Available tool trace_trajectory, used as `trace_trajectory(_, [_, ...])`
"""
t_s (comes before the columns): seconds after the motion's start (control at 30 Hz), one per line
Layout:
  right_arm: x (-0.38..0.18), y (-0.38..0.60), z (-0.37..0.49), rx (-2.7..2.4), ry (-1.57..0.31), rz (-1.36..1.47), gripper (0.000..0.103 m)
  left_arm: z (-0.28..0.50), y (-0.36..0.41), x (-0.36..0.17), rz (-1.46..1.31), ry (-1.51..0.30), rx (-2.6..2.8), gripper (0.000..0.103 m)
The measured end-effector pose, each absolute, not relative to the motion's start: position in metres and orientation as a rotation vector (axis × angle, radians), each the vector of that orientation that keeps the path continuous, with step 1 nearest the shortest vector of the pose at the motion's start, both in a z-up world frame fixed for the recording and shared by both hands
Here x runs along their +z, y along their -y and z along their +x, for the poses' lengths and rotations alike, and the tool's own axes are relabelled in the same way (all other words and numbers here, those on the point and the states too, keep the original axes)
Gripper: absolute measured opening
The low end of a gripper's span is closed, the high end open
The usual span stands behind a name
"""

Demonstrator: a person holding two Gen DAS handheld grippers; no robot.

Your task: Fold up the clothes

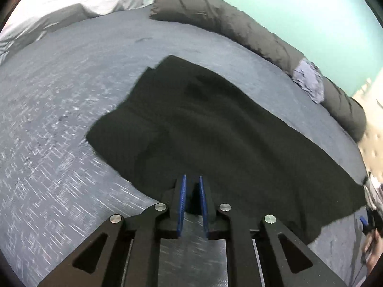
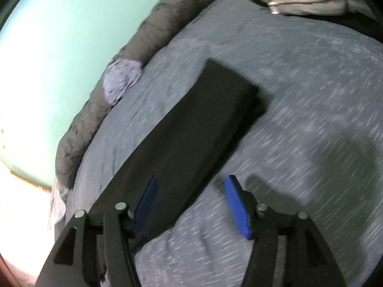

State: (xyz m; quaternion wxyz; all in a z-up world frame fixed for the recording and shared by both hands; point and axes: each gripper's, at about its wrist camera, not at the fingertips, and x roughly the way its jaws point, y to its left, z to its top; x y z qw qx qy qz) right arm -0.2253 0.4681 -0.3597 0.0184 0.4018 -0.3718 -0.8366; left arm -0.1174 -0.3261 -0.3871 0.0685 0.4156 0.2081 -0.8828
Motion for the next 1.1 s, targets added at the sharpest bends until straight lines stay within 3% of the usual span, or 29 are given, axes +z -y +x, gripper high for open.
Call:
trace_trajectory(0.2, [-0.362, -0.481, -0.259, -2.648, 1.024, 1.305, 0.064, -0.105, 0.317, -0.39, 1.284, -0.648, -2.661, 0.013])
trace_trajectory(0.53, [-0.387, -0.508, -0.278, -2.659, 1.21, 1.22, 0.063, -0.1, 0.323, -0.392, 1.278, -0.682, -2.659, 0.014])
trace_trajectory(0.6, [-0.386, -0.506, -0.28, -2.693, 1.183, 1.211, 0.057, -0.1, 0.324, -0.393, 1.281, -0.683, -2.656, 0.014])
trace_trajectory(0.73, [-0.379, -0.498, -0.285, -2.719, 1.106, 1.184, 0.013, -0.101, 0.325, -0.396, 1.288, -0.686, -2.649, 0.014])
trace_trajectory(0.93, [-0.336, -0.458, -0.281, -2.789, 0.822, 1.108, 0.01, -0.101, 0.327, -0.392, 1.265, -0.671, -2.651, 0.014])
trace_trajectory(1.1, [-0.29, -0.394, -0.279, -2.71, 0.721, 1.077, 0.01, -0.098, 0.329, -0.389, 1.254, -0.65, -2.656, 0.014])
